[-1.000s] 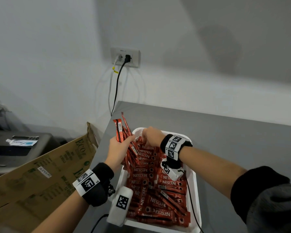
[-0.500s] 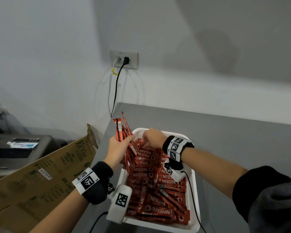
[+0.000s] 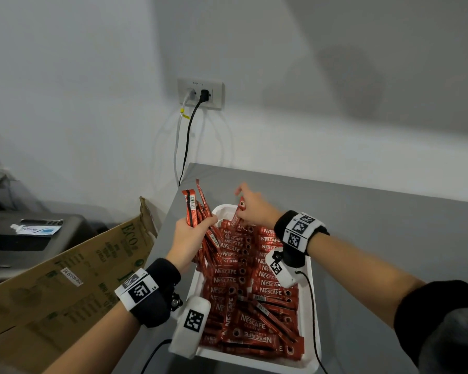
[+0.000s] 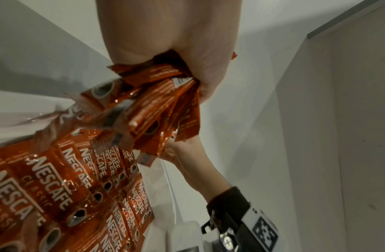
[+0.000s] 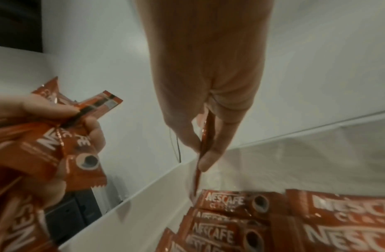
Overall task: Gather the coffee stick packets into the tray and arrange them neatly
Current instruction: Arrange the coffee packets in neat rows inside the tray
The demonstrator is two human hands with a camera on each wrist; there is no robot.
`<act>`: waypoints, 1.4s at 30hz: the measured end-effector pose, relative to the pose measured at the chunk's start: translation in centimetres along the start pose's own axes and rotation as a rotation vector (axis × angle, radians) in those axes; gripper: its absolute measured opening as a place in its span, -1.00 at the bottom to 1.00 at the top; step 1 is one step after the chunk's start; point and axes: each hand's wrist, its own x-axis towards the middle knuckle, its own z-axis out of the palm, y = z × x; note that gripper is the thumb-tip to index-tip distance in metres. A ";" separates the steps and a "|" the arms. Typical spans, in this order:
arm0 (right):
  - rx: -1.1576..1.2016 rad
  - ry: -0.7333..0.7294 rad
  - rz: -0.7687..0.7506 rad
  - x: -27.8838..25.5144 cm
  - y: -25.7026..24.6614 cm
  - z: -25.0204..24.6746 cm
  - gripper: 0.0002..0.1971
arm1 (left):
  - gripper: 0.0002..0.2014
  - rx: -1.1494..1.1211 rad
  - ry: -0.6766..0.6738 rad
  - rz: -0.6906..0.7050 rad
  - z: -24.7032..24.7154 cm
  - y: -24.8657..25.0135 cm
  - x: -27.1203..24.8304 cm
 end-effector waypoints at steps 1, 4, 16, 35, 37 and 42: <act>0.031 0.029 0.005 -0.4 0.4 0.0 -0.75 | -0.91 0.002 -0.003 -0.002 0.1 0.0 0.0; 0.001 0.094 0.042 -1.0 1.4 0.9 -0.89 | -0.95 0.015 -0.009 0.002 0.3 -0.2 0.1; 0.061 0.182 0.130 -1.1 2.3 4.0 -0.82 | -0.97 0.029 -0.012 0.006 0.4 0.0 0.2; -0.236 0.135 0.008 -0.7 3.7 4.0 -0.97 | -0.98 -0.001 -0.038 -0.012 0.4 0.0 -0.1; -0.256 0.134 0.001 -0.8 3.8 3.9 -0.97 | -0.98 0.002 -0.040 -0.016 0.5 -0.1 0.0; -0.105 0.231 -0.046 -1.8 1.8 1.8 -0.75 | -0.89 0.018 -0.077 -0.002 0.3 -0.4 0.1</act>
